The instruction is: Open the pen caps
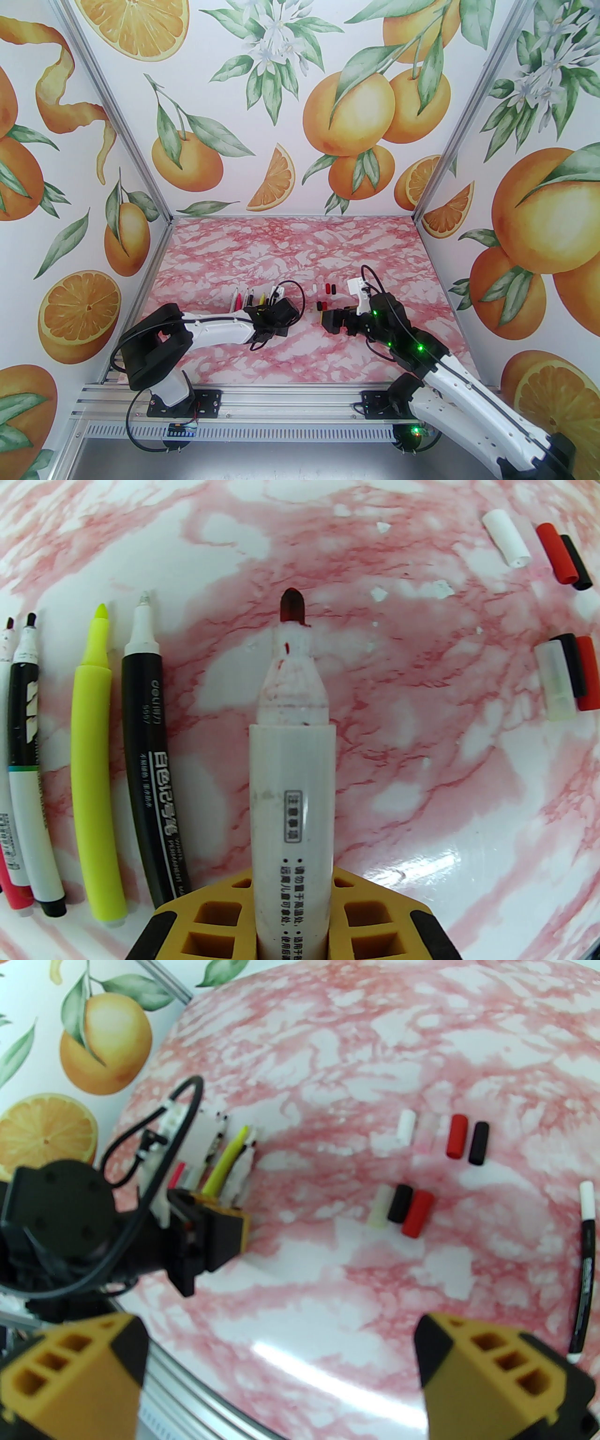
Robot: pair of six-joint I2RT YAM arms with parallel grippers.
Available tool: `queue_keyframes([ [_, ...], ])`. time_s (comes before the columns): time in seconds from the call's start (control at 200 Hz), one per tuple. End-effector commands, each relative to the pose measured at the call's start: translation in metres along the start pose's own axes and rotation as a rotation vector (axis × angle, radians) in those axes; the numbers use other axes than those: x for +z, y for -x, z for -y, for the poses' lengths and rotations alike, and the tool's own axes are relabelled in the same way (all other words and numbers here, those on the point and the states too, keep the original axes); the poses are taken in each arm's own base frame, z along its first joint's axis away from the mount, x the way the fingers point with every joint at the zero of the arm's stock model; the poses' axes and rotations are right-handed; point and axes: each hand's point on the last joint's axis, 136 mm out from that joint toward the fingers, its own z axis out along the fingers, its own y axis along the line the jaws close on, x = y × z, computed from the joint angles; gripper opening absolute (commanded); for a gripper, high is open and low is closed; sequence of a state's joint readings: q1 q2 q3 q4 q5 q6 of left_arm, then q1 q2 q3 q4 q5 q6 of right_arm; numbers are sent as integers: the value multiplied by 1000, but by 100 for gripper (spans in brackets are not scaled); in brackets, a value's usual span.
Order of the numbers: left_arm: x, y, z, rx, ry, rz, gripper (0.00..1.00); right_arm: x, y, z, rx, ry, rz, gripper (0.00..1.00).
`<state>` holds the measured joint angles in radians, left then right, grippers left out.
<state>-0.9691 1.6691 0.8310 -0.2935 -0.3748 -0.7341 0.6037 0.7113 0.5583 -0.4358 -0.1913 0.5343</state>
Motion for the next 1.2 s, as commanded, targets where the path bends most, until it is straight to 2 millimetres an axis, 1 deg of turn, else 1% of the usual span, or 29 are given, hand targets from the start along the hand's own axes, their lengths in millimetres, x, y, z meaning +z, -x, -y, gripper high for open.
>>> queue_keyframes([
  [0.0, 3, 9, 1, -15, 19, 9, 14, 5, -3, 7, 20, -19, 12, 100],
  [0.195, 9, 8, 0, -3, 36, 0, 15, 7, -8, 10, 37, -15, 17, 100],
  [0.44, 18, 11, 0, 11, 55, -5, 16, 11, -16, 20, 53, -46, 6, 100],
  [0.605, 18, 11, -1, 12, 60, -6, 25, 12, -17, 20, 58, -44, 6, 100],
  [0.786, 17, 10, -3, 12, 65, -5, 28, 13, -18, 21, 61, -48, 3, 100],
  [0.816, 16, 11, -4, 10, 67, -3, 31, 12, -18, 21, 61, -48, 4, 100],
  [0.891, 14, 12, -4, 7, 65, 3, 33, 12, -18, 22, 64, -52, 5, 100],
  [1.006, 6, 17, -2, -2, 53, 17, 33, 10, -16, 24, 79, -67, 11, 100],
  [1.131, -7, 28, 1, -9, 27, 43, 34, 7, -14, 27, 98, -96, 19, 99],
  [1.196, -15, 35, 3, -14, 11, 62, 34, 5, -13, 33, 107, -135, 19, 98],
])
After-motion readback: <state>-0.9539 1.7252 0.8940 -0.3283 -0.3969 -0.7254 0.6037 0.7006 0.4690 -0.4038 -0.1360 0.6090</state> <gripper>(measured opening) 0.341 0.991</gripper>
